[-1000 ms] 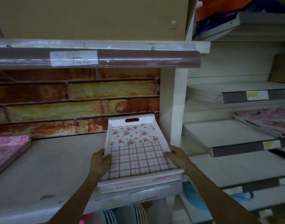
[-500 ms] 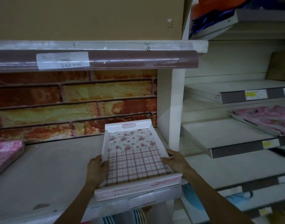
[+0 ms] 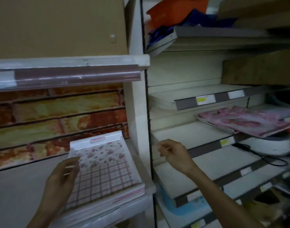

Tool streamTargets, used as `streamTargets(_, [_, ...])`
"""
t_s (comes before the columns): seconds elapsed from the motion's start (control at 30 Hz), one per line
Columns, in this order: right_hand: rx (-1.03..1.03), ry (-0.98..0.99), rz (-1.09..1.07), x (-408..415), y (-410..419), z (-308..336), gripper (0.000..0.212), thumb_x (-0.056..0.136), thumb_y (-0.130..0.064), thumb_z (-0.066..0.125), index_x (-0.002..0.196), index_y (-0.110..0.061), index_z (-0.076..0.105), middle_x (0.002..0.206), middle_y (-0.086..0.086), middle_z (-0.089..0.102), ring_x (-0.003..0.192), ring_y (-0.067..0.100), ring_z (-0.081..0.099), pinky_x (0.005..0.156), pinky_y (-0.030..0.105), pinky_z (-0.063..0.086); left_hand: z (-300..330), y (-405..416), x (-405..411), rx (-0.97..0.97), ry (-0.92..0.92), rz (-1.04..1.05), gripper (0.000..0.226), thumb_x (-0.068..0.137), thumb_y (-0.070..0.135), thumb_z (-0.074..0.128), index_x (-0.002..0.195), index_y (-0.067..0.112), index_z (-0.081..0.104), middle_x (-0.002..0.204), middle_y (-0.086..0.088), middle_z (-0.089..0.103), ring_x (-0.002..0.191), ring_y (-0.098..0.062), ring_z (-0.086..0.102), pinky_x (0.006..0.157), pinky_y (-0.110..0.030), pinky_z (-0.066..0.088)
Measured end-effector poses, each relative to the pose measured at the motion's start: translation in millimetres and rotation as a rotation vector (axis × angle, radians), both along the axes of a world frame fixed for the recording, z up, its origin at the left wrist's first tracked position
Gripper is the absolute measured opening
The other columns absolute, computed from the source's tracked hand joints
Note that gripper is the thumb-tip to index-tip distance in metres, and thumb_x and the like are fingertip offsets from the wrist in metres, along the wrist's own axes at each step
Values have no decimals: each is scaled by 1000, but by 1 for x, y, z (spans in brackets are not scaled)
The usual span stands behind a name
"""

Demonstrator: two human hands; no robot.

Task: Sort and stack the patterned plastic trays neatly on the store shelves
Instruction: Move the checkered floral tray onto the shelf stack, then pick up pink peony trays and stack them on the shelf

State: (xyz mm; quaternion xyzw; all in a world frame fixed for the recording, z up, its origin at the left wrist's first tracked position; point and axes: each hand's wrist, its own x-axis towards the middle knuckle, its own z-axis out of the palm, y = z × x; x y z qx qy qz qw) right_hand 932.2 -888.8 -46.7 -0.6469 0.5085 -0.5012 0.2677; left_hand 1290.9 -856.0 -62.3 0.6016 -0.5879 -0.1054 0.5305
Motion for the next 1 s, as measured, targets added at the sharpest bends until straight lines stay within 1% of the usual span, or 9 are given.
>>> streamTargets(0.07, [-31, -92, 6, -32, 18, 10, 8, 93, -17, 64, 91, -18, 72, 81, -4, 72, 74, 11, 66, 63, 14, 50, 10, 9, -35, -39, 88, -77, 14, 93, 18, 60, 103, 26, 67, 87, -4, 74, 70, -8, 70, 58, 1, 48])
streamTargets(0.17, [-83, -161, -20, -79, 41, 24, 11, 92, -17, 64, 87, -23, 72, 82, -1, 74, 74, 11, 69, 67, 19, 54, 21, 13, -89, -80, 146, -177, 13, 94, 16, 59, 104, 18, 67, 80, -11, 73, 67, -7, 69, 60, -2, 50])
streamTargets(0.37, [-137, -173, -121, -174, 70, 39, 11, 93, -19, 62, 88, -24, 70, 85, 3, 76, 76, 16, 72, 64, 18, 52, 25, 10, -196, -61, 195, -396, 14, 95, 7, 56, 102, 14, 67, 77, -16, 71, 58, -11, 65, 57, -8, 51])
streamTargets(0.47, [-142, -181, -194, -225, 80, 41, 10, 94, -19, 61, 89, -20, 70, 83, 1, 76, 72, 13, 71, 63, 21, 50, 17, 3, -251, -14, 330, -481, 18, 96, 4, 53, 100, 13, 68, 84, -12, 71, 62, -14, 68, 56, -16, 56])
streamTargets(0.57, [-156, -139, -283, -271, 89, 44, 13, 94, -19, 60, 92, -10, 70, 77, -1, 74, 67, 7, 68, 62, 25, 50, 11, -4, -308, 72, 493, -580, 18, 97, 5, 52, 101, 12, 68, 90, -16, 68, 70, -26, 68, 57, -21, 59])
streamTargets(0.67, [-151, -88, -360, -311, 97, 48, 15, 95, -22, 60, 91, -13, 71, 81, 2, 74, 72, 12, 67, 68, 30, 52, 8, -14, -370, 203, 620, -666, 17, 97, 8, 52, 105, 10, 67, 91, -11, 68, 72, -25, 68, 59, -25, 60])
streamTargets(0.8, [-113, -49, -419, -356, 95, 54, 13, 96, -23, 57, 97, -17, 68, 89, 0, 74, 73, 11, 70, 60, 20, 53, 7, -35, -454, 341, 732, -769, 18, 98, 5, 51, 109, 3, 64, 86, -11, 69, 73, -27, 67, 59, -29, 60])
streamTargets(0.9, [-101, -20, -469, -386, 88, 58, 16, 97, -23, 55, 98, -13, 68, 91, 2, 74, 77, 15, 72, 69, 29, 56, 9, -51, -513, 509, 835, -811, 12, 97, 10, 55, 103, 3, 63, 92, -15, 66, 78, -31, 67, 69, -40, 59])
streamTargets(1.0, [-89, 11, -494, -410, 77, 60, 19, 97, -25, 56, 101, -11, 69, 91, 1, 74, 78, 17, 72, 78, 38, 59, 7, -73, -563, 641, 878, -865, 18, 96, 21, 60, 98, 3, 62, 103, -18, 63, 90, -34, 66, 72, -43, 60])
